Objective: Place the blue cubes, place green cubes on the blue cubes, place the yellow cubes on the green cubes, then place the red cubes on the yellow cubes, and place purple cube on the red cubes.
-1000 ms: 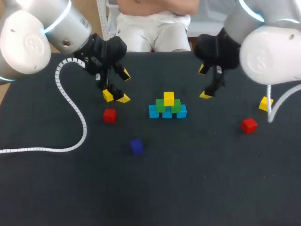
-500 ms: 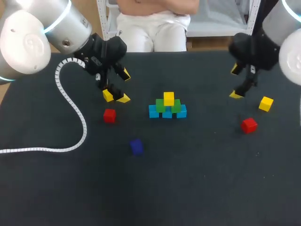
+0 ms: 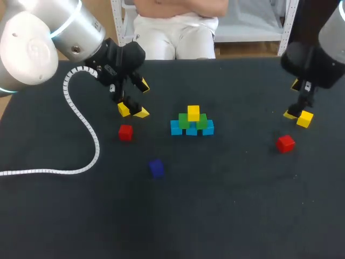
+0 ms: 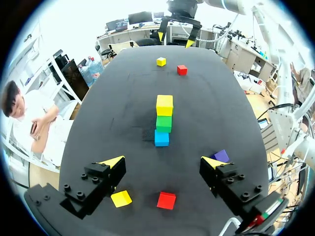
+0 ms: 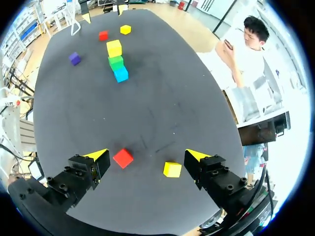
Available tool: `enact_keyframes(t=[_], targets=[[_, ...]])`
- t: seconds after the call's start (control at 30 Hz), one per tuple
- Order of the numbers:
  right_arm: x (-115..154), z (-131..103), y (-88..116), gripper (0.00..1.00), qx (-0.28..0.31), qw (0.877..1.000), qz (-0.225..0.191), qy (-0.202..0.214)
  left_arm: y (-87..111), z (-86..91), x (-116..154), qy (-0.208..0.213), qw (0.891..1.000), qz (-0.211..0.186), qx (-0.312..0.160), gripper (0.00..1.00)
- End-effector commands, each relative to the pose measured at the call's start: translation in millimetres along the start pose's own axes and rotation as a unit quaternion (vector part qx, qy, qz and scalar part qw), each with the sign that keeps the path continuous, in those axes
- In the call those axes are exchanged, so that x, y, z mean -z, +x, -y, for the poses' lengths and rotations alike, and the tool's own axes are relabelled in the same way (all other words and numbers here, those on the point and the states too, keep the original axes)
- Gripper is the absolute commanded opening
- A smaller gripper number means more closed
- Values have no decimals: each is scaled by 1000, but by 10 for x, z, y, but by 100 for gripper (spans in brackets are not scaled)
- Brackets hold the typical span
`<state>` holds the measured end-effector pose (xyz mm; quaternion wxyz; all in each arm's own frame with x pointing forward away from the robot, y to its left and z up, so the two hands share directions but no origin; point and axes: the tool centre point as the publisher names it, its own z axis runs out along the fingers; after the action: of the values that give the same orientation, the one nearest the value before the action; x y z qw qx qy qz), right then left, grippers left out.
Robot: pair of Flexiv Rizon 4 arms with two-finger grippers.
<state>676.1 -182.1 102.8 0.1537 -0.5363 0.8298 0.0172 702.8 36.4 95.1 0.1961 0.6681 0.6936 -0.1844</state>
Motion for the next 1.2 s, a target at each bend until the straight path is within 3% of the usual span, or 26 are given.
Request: enact_keyframes(t=[0.03,0.53,0.83,1.2], targets=[[1,9,231,100,-12,1000,15,14,-2,-7,3,1,1000,-1,0,100],[-138,58,755,100,-67,997,-12,-19,-2,-7,3,1,1000,-1,0,100],[-366,134,745,100,-57,996,-51,-38,-2,-7,3,1,1000,-1,0,100],[-562,241,825,100,-61,995,-46,-62,-2,-7,3,1,1000,-1,0,100]])
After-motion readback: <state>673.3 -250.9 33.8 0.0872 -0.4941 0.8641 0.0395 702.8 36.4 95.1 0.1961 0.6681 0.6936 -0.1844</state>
